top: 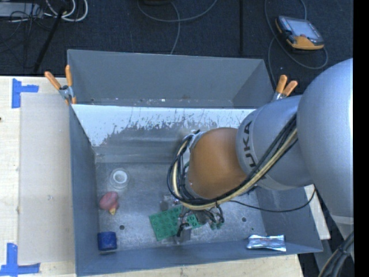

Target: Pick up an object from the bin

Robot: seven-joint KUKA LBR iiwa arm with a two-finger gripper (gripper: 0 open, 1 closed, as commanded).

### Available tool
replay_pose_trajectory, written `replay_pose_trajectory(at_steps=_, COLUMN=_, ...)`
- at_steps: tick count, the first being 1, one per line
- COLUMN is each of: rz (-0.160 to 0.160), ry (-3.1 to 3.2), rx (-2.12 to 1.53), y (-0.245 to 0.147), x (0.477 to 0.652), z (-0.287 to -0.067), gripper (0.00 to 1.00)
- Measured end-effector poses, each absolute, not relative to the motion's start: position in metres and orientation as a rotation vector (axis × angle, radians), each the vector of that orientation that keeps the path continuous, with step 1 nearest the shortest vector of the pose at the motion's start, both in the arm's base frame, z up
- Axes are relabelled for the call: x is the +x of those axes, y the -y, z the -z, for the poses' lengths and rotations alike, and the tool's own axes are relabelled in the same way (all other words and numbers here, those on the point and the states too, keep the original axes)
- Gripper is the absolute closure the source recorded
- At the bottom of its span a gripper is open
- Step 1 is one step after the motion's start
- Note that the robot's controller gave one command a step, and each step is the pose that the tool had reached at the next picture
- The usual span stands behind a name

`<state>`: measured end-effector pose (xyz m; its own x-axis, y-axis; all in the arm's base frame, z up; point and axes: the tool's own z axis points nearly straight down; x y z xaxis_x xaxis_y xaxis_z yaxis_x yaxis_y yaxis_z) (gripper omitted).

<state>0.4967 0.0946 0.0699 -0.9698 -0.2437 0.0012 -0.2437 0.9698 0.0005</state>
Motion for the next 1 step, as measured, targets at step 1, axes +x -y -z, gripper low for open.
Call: replay_pose_trajectory(at_steps=1, rz=0.002, ry=3.131, rx=0.341, y=-0.1127, x=0.4946, z=-0.2356, gripper=1.00)
